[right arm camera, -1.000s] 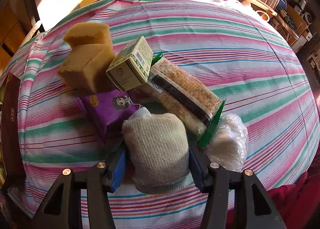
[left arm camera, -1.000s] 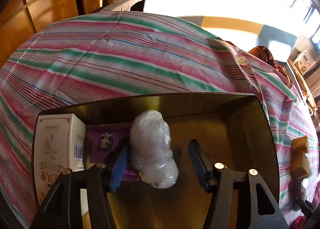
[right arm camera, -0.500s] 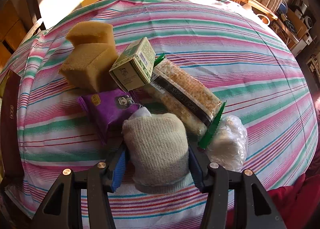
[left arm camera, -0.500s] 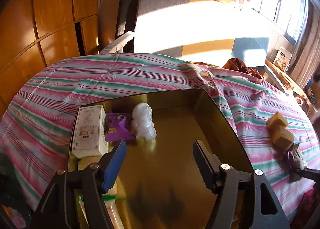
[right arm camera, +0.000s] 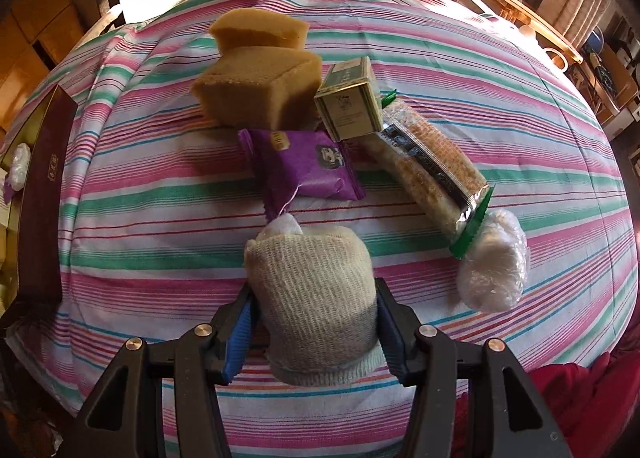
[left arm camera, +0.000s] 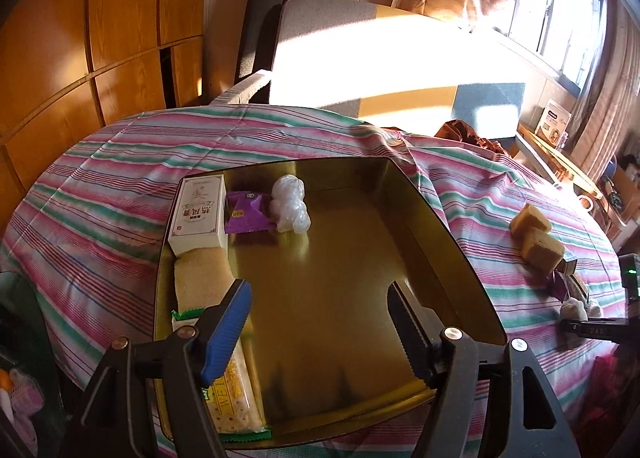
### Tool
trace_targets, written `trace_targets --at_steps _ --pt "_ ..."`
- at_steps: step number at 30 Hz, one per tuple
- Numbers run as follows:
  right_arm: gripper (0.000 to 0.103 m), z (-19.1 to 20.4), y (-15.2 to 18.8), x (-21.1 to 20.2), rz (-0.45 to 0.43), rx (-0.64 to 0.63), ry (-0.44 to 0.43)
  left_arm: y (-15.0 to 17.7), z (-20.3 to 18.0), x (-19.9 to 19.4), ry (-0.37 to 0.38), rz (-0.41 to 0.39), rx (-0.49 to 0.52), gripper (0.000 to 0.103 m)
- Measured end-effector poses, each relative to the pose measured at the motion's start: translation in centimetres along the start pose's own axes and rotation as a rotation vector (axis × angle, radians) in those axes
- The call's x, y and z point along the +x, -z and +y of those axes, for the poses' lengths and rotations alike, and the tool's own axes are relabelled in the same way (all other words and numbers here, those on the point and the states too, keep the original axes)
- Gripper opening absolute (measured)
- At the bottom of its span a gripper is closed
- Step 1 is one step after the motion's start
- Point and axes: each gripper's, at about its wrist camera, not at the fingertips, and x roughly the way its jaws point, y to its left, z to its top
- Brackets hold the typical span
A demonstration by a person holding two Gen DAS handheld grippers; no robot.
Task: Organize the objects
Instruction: 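Carry the beige knit roll into the tray and release it with the right tool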
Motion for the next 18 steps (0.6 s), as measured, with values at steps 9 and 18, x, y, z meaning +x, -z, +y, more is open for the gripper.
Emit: trace_targets --at_steps 9,18 --pt "0.055 8.8 1.3 -6.2 -0.115 -0.067 -0.211 1.5 2.0 -0.8 -0.009 -0.005 -0.043 0.071" --pt "0.055 23.9 -4.1 -7.0 -0.124 -0.289 -0.453 3.1 5.8 -2.3 -0.038 -0.009 -0.118 0.071"
